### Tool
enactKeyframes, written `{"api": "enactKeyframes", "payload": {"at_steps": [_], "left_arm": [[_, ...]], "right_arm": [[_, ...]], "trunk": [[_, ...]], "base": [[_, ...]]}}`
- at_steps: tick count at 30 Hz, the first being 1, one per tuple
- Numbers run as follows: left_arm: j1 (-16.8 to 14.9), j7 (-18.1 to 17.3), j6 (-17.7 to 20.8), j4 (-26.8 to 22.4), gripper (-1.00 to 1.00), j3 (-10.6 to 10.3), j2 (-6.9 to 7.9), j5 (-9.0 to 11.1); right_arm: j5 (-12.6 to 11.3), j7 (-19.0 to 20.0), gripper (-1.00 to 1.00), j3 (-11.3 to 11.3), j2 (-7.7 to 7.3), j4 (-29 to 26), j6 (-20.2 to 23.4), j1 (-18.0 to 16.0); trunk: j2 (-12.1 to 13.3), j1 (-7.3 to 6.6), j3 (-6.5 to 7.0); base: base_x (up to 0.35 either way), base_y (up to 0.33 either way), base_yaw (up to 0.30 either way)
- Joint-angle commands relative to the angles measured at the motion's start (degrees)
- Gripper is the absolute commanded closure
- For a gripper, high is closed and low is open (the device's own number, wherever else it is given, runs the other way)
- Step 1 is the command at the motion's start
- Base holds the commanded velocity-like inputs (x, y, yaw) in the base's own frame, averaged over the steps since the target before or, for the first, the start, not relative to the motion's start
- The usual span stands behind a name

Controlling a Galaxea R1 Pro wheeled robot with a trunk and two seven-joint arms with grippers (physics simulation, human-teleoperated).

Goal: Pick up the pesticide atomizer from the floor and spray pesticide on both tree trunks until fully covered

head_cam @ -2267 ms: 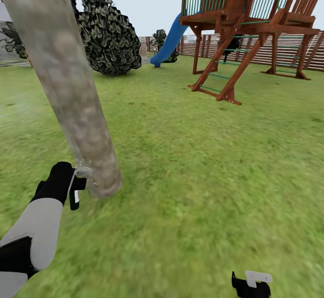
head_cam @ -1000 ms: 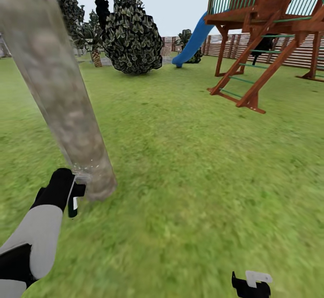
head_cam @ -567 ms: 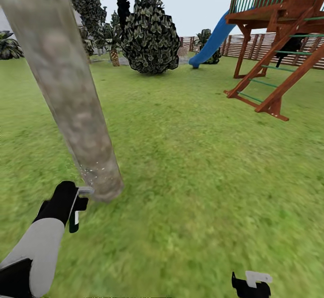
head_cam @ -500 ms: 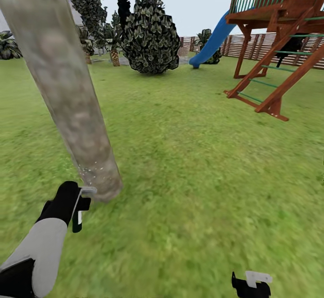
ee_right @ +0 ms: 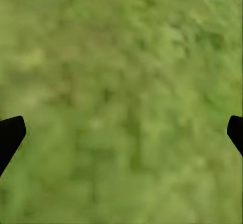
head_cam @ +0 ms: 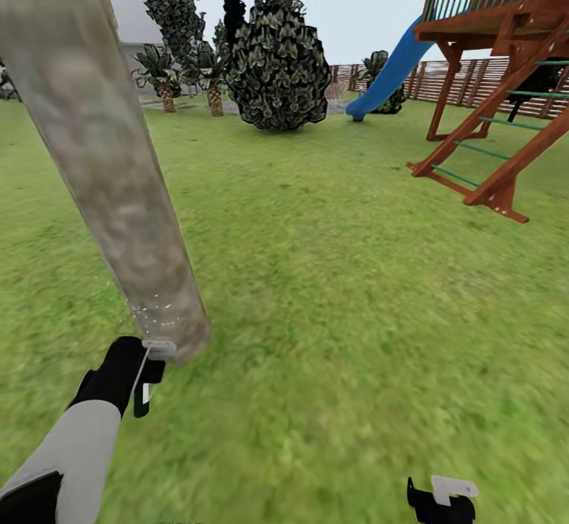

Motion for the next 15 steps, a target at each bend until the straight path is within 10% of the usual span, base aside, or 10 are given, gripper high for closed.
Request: {"api": "enactKeyframes", "payload": {"at_steps": [1,15], "left_arm": [[0.5,-0.6,0.1,-0.1,1.00,0.0,-0.28,-0.8],[4.4,-0.6,-3.0,-0.9,1.00,0.3,-0.54,-0.3]], "right_arm": [[0.6,-0.3,-1.00,-0.3,-0.02,0.1,-0.2,0.0],[0.6,-0.2,-1.00,-0.3,-0.10,0.2,-0.3,0.0]], "trunk": [[0.0,-0.01,-0.04],[0.0,-0.01,-0.04]], "base": [[0.029,-0.024,0.276],[0.184,-0.129,0.118]]}}
